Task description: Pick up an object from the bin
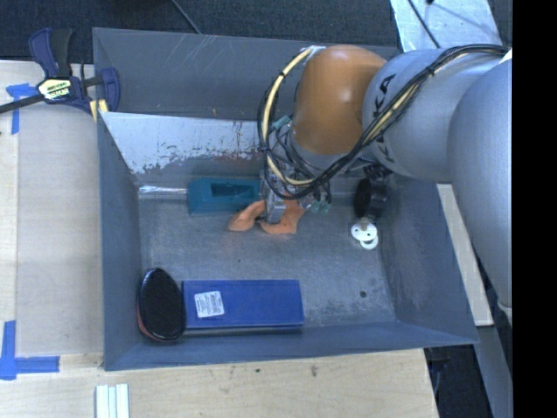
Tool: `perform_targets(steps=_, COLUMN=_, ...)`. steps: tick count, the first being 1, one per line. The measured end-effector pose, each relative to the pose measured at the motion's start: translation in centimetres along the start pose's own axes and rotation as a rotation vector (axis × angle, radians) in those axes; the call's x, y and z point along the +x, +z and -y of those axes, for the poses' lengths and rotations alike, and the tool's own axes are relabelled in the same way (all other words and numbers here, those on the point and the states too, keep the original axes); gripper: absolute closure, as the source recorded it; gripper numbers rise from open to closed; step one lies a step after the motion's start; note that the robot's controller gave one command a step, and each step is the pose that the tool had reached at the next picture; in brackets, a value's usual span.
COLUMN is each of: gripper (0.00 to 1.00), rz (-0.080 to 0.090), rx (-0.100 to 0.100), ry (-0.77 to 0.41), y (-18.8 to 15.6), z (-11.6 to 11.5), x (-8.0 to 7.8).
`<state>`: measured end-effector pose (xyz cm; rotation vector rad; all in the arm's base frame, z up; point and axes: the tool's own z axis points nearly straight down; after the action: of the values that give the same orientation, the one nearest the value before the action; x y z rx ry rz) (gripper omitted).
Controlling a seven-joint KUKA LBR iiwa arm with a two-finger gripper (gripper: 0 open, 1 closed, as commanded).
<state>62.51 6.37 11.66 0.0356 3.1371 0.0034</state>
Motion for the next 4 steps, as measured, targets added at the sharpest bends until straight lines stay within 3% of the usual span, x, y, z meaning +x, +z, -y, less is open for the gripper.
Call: perform_targets(steps=4, gripper=1.0, rz=0.001, rx=0.001, ry=0.0, y=-4.9, z=0.1, x=-0.1)
